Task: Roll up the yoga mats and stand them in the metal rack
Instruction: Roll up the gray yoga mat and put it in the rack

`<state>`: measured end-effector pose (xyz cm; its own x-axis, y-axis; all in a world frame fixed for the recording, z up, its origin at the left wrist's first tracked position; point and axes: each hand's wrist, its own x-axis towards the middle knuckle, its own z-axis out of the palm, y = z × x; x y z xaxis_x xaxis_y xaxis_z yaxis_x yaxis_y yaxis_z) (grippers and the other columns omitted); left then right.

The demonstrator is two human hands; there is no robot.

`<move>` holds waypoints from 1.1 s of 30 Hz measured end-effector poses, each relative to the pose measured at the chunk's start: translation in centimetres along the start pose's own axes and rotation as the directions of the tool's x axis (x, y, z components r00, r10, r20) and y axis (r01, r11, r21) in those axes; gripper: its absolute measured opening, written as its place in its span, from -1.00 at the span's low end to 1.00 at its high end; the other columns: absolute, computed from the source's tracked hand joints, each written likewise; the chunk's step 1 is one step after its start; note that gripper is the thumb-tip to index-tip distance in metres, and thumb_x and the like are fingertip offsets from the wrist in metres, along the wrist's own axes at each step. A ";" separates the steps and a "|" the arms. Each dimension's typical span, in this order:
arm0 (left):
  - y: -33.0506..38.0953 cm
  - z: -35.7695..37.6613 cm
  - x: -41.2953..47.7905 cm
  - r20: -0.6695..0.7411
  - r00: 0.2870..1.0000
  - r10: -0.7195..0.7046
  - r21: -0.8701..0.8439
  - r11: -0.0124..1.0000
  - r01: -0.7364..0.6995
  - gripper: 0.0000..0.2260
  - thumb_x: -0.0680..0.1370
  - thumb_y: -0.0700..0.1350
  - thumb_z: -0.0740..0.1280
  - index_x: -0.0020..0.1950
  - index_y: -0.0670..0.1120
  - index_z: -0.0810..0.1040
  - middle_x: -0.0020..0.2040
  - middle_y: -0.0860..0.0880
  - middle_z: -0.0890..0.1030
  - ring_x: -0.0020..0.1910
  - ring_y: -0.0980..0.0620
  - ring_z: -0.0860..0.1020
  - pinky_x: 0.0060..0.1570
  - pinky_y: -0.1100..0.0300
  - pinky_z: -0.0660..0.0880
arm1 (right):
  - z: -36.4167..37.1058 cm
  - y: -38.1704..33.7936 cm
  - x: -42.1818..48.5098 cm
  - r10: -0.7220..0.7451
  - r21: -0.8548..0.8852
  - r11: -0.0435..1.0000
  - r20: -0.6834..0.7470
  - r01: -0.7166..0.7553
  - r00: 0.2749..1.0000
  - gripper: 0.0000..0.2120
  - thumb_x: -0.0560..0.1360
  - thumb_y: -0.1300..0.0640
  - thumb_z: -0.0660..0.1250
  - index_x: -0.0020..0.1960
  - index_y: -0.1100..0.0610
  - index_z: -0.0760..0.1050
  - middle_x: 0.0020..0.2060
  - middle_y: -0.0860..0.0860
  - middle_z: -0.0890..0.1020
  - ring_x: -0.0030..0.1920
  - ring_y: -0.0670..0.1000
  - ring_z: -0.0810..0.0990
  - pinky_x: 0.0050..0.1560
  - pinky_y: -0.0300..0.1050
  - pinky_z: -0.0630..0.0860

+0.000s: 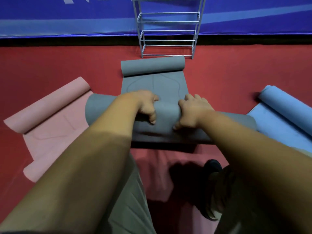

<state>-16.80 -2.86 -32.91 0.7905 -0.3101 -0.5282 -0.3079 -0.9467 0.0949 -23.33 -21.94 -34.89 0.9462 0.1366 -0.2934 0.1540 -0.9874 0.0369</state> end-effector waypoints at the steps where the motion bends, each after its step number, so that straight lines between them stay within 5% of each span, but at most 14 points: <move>1: 0.3 -0.3 0.2 -0.044 0.999 0.026 -0.001 1.000 -0.026 -0.42 0.26 0.05 0.73 0.21 0.03 0.62 0.06 -0.01 0.66 0.02 -0.08 0.61 0.00 0.15 0.53 | -0.5 0.8 0.5 0.014 0.039 0.999 0.041 -0.015 0.999 -0.06 0.25 -0.48 0.54 0.42 0.07 0.44 0.34 0.14 0.49 0.36 0.28 0.47 0.30 0.14 0.43; 6: 1.3 0.1 1.8 -0.005 0.997 0.077 0.014 0.997 -0.077 -0.26 0.21 0.04 0.76 0.31 0.04 0.52 0.13 -0.01 0.62 0.07 -0.10 0.59 0.05 0.11 0.52 | -0.5 4.4 1.8 -0.010 0.315 0.947 0.227 -0.063 0.974 0.00 0.21 -0.30 0.71 0.41 0.14 0.34 0.25 0.10 0.57 0.15 0.15 0.54 0.12 -0.04 0.48; 10: 0.4 0.2 2.4 0.065 0.998 -0.006 -0.082 0.997 0.011 -0.09 0.22 0.26 0.70 0.45 0.00 0.42 0.33 -0.03 0.58 0.24 -0.15 0.57 0.29 0.00 0.52 | -0.9 3.6 3.5 -0.044 0.224 0.975 0.159 0.008 0.986 0.03 0.06 -0.43 0.67 0.36 0.01 0.42 0.23 0.07 0.63 0.19 0.19 0.61 0.21 0.09 0.59; 12: -0.4 0.2 2.4 0.064 0.998 -0.004 -0.117 0.993 0.011 -0.14 0.30 0.26 0.68 0.49 0.02 0.44 0.36 -0.02 0.57 0.29 -0.13 0.56 0.23 0.11 0.46 | -0.9 3.0 4.1 -0.072 0.135 0.989 0.117 0.056 0.991 -0.08 0.06 -0.50 0.61 0.23 -0.02 0.48 0.19 0.05 0.66 0.18 0.21 0.63 0.17 0.11 0.61; 14: -1.3 0.1 2.5 0.024 1.000 -0.014 -0.119 0.993 0.017 -0.36 0.28 0.23 0.70 0.25 0.11 0.53 0.17 0.04 0.62 0.15 -0.08 0.58 0.09 0.17 0.41 | -0.8 2.9 5.0 -0.111 0.116 0.988 0.095 0.099 0.989 -0.10 0.11 -0.52 0.60 0.23 0.00 0.50 0.17 0.06 0.63 0.18 0.22 0.62 0.17 0.11 0.60; 17: -2.2 -0.2 2.7 -0.044 0.999 -0.023 -0.111 0.994 0.018 -0.37 0.14 0.32 0.72 -0.01 0.08 0.51 -0.03 0.11 0.64 0.00 -0.05 0.61 -0.01 0.12 0.49 | -0.9 3.0 6.2 -0.169 0.224 0.965 0.121 0.139 0.978 -0.10 0.18 -0.46 0.62 0.31 0.04 0.48 0.21 0.08 0.61 0.17 0.20 0.60 0.22 0.11 0.59; 23: -3.3 -0.4 3.6 -0.009 0.999 -0.036 -0.172 0.985 0.034 -0.39 0.34 0.34 0.61 0.20 0.13 0.44 0.09 0.06 0.55 0.09 -0.08 0.56 0.07 0.08 0.44 | -0.4 3.2 8.0 -0.109 0.265 0.961 0.117 0.075 0.987 0.03 0.10 -0.37 0.71 0.40 0.02 0.39 0.15 0.05 0.62 0.09 0.16 0.57 0.12 0.03 0.56; 29: -5.4 -0.7 4.3 -0.037 0.999 -0.026 -0.146 0.989 0.020 -0.51 0.29 0.34 0.65 -0.02 0.10 0.57 -0.09 0.15 0.61 0.01 -0.04 0.61 -0.03 0.11 0.46 | -0.2 2.8 9.6 -0.158 0.280 0.955 0.187 0.102 0.970 -0.11 0.19 -0.40 0.67 0.30 0.10 0.48 0.20 0.08 0.64 0.13 0.16 0.60 0.18 0.02 0.58; 33: -6.5 -0.6 4.8 -0.036 0.998 -0.044 -0.143 0.989 0.038 -0.50 0.30 0.32 0.66 0.03 0.07 0.59 -0.04 0.08 0.64 0.01 -0.06 0.60 0.02 0.09 0.49 | -0.4 3.4 10.1 -0.140 0.293 0.953 0.212 0.074 0.967 -0.19 0.20 -0.53 0.58 0.15 0.08 0.62 0.07 0.06 0.68 0.07 0.15 0.64 0.19 0.05 0.61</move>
<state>-10.71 1.71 -35.50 0.8216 -0.2712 -0.5015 -0.1985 -0.9607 0.1942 -13.17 -23.86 -37.31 0.8333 0.2533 -0.4914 0.1332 -0.9547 -0.2662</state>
